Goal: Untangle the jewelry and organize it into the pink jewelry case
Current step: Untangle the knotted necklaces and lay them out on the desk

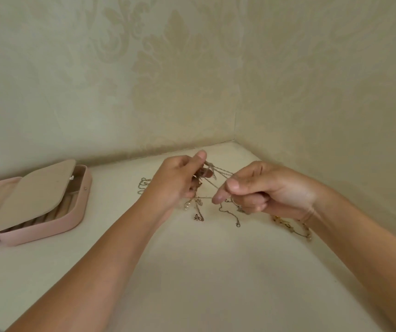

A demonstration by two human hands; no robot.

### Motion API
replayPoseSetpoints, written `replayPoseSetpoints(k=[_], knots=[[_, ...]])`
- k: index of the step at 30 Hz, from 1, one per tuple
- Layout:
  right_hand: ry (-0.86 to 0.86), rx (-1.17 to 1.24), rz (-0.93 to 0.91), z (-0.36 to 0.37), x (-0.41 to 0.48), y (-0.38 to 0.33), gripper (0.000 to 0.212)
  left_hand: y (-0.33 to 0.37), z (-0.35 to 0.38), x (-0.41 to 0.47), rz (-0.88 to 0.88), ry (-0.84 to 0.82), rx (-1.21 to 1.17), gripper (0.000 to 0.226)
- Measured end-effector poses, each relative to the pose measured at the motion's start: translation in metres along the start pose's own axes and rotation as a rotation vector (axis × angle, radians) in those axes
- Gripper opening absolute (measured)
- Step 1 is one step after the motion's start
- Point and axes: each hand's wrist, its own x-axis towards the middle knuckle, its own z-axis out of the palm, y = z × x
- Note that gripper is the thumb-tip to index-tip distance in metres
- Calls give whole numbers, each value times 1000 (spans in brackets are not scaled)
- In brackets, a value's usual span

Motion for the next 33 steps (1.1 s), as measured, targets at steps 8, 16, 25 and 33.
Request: replayPoseSetpoints(k=[8,16,25,33], knots=[[-128,98,-13,-8,-1,7,37,7,-7,4,-176,86,-479,25],[285,85,-65,-6,4,1,32,11,-28,3,-300,-350,-728,36],[489,-191,-145,-18,-7,-9,20,17,-52,4,-152,-243,-789,20],[928,15,-319,-28,-3,-4,23,9,-37,6,-231,-279,-346,22]])
